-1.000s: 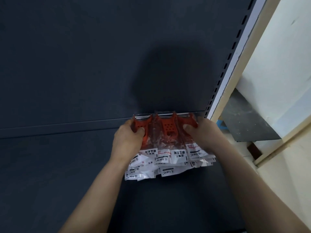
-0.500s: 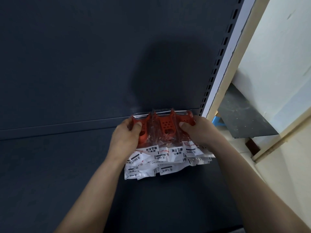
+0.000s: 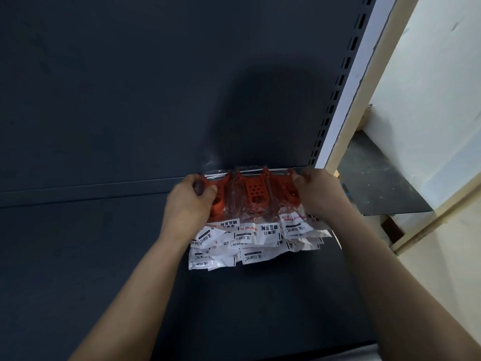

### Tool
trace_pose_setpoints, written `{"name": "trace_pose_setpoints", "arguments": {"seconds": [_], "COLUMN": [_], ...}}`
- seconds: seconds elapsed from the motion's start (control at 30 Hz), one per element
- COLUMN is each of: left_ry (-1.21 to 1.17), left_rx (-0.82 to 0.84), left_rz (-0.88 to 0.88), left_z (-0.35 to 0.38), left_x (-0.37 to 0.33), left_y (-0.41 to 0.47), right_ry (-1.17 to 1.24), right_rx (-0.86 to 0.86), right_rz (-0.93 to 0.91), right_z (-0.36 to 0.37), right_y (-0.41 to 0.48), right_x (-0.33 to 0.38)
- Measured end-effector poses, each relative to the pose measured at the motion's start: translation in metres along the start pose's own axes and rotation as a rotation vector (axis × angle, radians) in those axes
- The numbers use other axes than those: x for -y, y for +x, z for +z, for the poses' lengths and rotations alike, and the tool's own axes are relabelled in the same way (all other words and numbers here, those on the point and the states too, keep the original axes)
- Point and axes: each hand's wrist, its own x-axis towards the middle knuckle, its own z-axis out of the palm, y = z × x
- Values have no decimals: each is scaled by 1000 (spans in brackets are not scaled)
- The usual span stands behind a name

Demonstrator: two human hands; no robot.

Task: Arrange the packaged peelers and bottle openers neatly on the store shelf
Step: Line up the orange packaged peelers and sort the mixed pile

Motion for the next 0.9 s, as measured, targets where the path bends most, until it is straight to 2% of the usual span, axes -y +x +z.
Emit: {"name": "trace_pose_setpoints", "arguments": {"seconds": [0.2, 0.33, 0.47, 0.67, 0.9], "left_ry": [182, 274, 395, 576, 690], "left_rx": [-107, -141, -161, -204, -274], "left_rz": [203, 388, 500, 551, 467], "left_z": [-1, -1, -7, -39, -115], "left_x": [-12, -22, -21, 2, 52], "left_y": [-11, -21, -29, -49, -83], "right_ry": [-42, -172, -302, -394, -414], "right_rx": [-71, -96, -52, 25, 88], "right_rz": [-167, -295, -409, -564, -760], "right_z": [-14, -18, -16, 3, 48], "right_y": [-14, -21, -32, -55, -107], "right_x": [2, 8, 21, 51, 116]}}
